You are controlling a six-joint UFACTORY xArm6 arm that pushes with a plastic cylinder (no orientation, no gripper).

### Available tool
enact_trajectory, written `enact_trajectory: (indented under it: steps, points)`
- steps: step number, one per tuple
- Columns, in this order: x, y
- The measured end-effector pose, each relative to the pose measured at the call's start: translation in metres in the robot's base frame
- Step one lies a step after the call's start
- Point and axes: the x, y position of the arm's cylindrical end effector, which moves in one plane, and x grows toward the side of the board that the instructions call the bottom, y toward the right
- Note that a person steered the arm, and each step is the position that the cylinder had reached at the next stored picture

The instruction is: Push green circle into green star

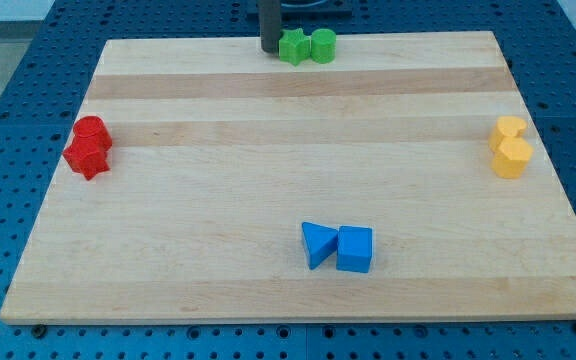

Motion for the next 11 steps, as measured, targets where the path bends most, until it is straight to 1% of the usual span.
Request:
enact_trajectory:
  steps: [1, 2, 3, 4, 5, 6, 7, 9, 10, 11]
  points:
    - [0.027, -0.024]
    - [0.069, -0.032]
    - [0.095, -0.014]
    - [0.092, 0.048]
    - [0.068, 0.115]
    - [0.029, 0.156]
    - [0.007, 0.148]
    - [0.007, 0.099]
    - [0.007, 0.086]
    - [0.007, 0.086]
